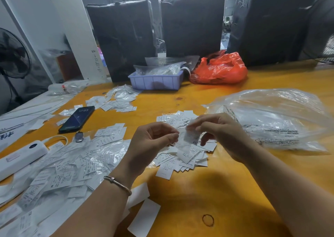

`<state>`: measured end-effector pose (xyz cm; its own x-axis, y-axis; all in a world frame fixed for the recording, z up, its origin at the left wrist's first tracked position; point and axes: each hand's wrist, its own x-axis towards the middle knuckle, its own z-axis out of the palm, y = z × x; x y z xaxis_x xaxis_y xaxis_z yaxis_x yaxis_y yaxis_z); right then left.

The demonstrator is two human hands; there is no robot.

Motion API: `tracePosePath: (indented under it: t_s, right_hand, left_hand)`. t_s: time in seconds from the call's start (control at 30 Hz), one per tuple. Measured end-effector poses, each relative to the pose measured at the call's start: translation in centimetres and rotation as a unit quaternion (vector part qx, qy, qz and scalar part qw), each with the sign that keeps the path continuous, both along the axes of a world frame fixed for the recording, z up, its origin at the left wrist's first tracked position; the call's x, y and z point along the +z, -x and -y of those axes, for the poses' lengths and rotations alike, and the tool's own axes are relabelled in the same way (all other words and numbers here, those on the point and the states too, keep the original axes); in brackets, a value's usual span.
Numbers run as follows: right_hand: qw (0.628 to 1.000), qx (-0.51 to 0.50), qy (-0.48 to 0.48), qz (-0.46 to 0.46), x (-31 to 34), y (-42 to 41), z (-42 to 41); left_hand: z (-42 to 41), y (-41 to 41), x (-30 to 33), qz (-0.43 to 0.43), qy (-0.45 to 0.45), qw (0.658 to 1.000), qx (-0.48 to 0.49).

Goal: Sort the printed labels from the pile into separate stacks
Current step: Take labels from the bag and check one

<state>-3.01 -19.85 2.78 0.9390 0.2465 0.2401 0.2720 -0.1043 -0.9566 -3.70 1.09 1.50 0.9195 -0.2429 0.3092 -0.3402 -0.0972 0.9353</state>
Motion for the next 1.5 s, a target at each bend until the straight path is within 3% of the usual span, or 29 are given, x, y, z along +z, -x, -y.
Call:
tracePosePath:
  t_s: [0.1,0.23,0.53,0.63,0.73,0.87,1.1,1.3,1.5]
  right_hand:
    - [0.997,0.065,0.046,0.015,0.1,0.5,-0.1]
    - [0.996,0.041,0.030,0.077,0.0,0.7,-0.5]
    - [0.994,0.031,0.044,0.099,-0.1,0.7,-0.5]
    - [0.996,0.019,0.016,0.090,0.2,0.6,-0.2]
    - [0.992,-0.058,-0.067,0.095,0.9,0.4,0.4]
    - [0.975,-0.082,-0.134,0.156,1.7,0.9,0.8]
    - [0.968,-0.070,-0.034,0.240,1.8,2.1,-0.5]
    - [0.948,-0.122,0.082,0.284,1.6,2.4,-1.0]
    - [0.945,-0.114,0.140,0.273,1.7,2.2,-0.6]
  left_hand:
    - [0.1,0.1,0.1,0.005,-0.004,1.000,-0.013]
    - [0.0,0.2,0.2,0.002,-0.021,0.999,-0.028]
    - [0.3,0.6,0.3,0.026,-0.050,0.997,-0.056]
    - [0.2,0.6,0.3,0.036,-0.043,0.997,-0.051]
    - [0.2,0.6,0.3,0.044,-0.042,0.997,-0.039]
    - [0.1,0.6,0.3,0.045,-0.036,0.998,-0.033]
    - [0.3,0.7,0.3,0.049,-0.049,0.997,-0.035]
    - [0.3,0.7,0.4,0.049,-0.058,0.997,-0.034]
    - [0.2,0.6,0.4,0.046,-0.066,0.996,-0.029]
